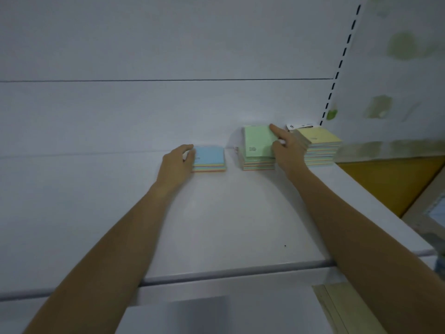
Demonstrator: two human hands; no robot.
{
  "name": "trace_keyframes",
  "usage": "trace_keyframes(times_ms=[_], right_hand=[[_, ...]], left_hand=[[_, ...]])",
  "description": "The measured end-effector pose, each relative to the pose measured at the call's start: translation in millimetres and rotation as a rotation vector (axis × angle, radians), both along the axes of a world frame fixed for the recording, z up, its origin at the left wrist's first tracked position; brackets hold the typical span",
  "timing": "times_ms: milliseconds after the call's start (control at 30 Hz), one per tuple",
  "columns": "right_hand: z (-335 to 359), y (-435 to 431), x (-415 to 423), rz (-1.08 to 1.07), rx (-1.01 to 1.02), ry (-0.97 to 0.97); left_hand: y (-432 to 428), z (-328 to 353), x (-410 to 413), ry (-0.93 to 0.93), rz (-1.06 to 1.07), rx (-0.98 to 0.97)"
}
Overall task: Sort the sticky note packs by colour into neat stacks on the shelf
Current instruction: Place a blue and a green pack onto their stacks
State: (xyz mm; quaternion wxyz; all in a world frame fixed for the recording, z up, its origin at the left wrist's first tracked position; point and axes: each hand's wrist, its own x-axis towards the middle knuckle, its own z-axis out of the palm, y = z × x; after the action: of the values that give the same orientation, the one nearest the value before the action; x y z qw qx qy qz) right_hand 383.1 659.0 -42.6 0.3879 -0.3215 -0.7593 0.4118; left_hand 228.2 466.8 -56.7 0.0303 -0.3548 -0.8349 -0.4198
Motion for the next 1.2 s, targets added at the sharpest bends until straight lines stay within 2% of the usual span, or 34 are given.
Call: trace_keyframes(times_ms=[67, 233, 333, 433, 567, 733, 900, 1033, 1133, 1200], right_hand=[[-0.4, -1.1, -0.4, -0.001, 0.037, -0.03], [-1.7, -4.6, -1.3, -0.001, 0.16, -0.171], [-4.1, -7.9, -1.9, 0.02, 0.219, -0.252], [-4.3, -13.4, 0.1, 0.039, 0.249, -0.292], [-4.4, -15.6, 2.8, 0.032, 0.306, -0.288], [-7.0, -10.9, 3.1, -0.092, 0.429, -0.192], [-2.5, -20.5, -1.6, -0.027, 0.681, -0.157], [12.1, -41.5, -9.8, 0.188, 0.744, -0.35], [25.5, -65.8, -24.2, 0.36, 0.757, -0.553], [34.3, -91.5, -38.1, 0.417, 0.787, -0.609]], left_hand=[[-4.9, -0.5, -6.9, 0.034, 0.061, -0.042], [-19.3, -3.1, -13.6, 0.14, 0.262, -0.403], [-24.1, -4.5, -13.8, 0.096, 0.237, -0.581], [-25.5, -2.0, -12.5, 0.009, 0.183, -0.652], [-27.3, 2.7, -9.0, -0.033, 0.142, -0.703], [-29.0, 1.3, -7.8, 0.024, 0.137, -0.745], [-32.0, 7.7, -6.3, 0.024, 0.113, -0.777], [-41.1, 13.4, -16.3, 0.083, 0.033, -0.826], [-59.6, 18.7, -26.9, 0.156, -0.021, -0.709], [-83.1, 28.8, -31.6, 0.21, -0.022, -0.606]])
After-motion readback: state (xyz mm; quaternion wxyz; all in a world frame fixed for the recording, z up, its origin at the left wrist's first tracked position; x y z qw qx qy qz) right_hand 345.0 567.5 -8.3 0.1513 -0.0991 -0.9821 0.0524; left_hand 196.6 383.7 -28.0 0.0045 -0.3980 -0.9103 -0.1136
